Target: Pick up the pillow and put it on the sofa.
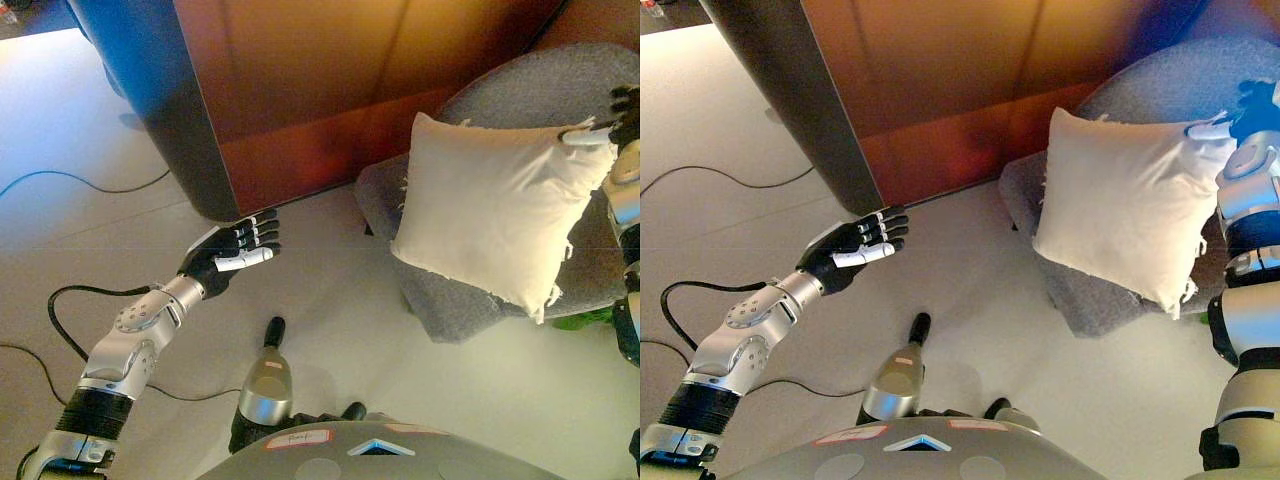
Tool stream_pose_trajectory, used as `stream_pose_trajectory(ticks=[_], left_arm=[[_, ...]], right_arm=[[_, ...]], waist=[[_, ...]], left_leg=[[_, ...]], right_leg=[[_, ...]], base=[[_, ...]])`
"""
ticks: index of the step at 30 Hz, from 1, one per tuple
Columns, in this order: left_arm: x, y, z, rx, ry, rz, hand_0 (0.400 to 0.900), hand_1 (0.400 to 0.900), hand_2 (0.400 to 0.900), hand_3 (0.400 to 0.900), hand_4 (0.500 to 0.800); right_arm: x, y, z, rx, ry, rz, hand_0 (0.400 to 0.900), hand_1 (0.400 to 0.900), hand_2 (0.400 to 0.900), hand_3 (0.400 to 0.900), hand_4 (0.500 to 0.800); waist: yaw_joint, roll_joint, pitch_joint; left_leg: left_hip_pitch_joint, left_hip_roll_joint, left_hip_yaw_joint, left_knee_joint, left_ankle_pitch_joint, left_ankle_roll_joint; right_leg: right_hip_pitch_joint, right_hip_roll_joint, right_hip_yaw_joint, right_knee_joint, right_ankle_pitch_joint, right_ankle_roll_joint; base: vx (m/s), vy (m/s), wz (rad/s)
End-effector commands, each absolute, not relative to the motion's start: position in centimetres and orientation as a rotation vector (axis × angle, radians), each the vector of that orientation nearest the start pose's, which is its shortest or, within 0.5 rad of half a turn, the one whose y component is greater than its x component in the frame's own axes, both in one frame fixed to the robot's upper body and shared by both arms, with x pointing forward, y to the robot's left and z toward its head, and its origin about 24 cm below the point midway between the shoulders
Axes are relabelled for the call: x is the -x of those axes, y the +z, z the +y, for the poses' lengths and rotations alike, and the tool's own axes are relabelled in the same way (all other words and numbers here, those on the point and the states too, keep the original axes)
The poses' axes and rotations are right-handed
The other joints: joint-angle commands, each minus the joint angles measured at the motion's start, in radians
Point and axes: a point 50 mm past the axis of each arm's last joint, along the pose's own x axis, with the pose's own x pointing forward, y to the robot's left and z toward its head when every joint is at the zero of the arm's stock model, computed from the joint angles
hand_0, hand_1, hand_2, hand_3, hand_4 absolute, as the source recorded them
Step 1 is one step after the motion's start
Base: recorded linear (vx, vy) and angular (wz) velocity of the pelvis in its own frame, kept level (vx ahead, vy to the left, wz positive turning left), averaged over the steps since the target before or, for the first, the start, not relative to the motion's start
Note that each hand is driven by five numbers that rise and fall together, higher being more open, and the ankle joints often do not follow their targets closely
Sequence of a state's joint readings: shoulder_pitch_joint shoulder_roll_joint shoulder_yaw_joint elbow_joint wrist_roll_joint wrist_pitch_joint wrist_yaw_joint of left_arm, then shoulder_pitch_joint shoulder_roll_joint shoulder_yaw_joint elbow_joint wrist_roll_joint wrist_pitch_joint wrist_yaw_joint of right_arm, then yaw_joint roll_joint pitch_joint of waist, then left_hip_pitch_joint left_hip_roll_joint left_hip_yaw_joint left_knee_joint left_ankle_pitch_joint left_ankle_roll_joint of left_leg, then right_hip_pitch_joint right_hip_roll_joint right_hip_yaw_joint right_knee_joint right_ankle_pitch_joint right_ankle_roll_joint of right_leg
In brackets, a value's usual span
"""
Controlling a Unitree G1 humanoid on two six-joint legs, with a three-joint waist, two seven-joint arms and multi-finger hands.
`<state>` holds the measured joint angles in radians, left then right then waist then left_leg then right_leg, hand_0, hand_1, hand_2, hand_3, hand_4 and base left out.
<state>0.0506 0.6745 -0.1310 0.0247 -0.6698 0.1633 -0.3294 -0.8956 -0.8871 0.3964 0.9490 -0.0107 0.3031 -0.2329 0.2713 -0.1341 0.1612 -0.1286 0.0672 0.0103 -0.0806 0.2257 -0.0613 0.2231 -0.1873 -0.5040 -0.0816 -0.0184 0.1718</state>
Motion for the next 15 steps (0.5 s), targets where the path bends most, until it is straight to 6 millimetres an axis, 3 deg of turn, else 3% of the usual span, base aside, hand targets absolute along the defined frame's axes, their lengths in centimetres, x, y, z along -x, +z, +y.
stream_pose_trajectory(ticks=[1, 7, 11, 15], left_arm=[[-24.6, 7.0, 20.5, 0.048, -0.551, 0.115, 0.900, 0.900, 0.900, 0.900, 0.800], [-24.7, 6.8, 20.6, 0.062, -0.505, 0.090, 0.900, 0.900, 0.900, 0.900, 0.800], [-24.7, 6.6, 20.8, 0.064, -0.450, 0.067, 0.900, 0.900, 0.900, 0.900, 0.800], [-24.6, 6.3, 21.2, 0.078, -0.379, 0.042, 0.900, 0.900, 0.900, 0.900, 0.800]], right_arm=[[-35.0, 23.6, -36.4, 1.018, -0.758, 0.084, 0.900, 0.900, 0.900, 0.900, 0.800], [-35.1, 21.7, -34.1, 0.955, -0.673, -0.012, 0.900, 0.900, 0.900, 0.900, 0.800], [-34.2, 18.7, -31.8, 0.931, -0.559, -0.061, 0.900, 0.900, 0.900, 0.900, 0.800], [-31.8, 14.7, -29.6, 0.841, -0.458, -0.083, 0.900, 0.900, 0.900, 0.900, 0.800]], waist=[[0.011, 0.026, -0.113], [-0.037, 0.042, -0.125], [-0.086, 0.058, -0.128], [-0.138, 0.074, -0.125]], left_leg=[[0.150, 0.052, 0.075, -0.007, -0.201, -0.017], [0.173, 0.048, 0.113, -0.007, -0.212, -0.009], [0.191, 0.051, 0.148, -0.007, -0.220, 0.000], [0.211, 0.055, 0.187, -0.007, -0.227, 0.006]], right_leg=[[-0.061, -0.032, 0.015, -0.006, 0.093, 0.024], [-0.065, -0.043, 0.040, -0.003, 0.099, 0.025], [-0.077, -0.046, 0.069, 0.002, 0.103, 0.023], [-0.090, -0.046, 0.100, 0.006, 0.105, 0.023]], base=[[0.02, 0.034, -0.12], [-0.04, 0.070, -0.21], [-0.08, 0.054, -0.31], [-0.09, 0.027, -0.29]])
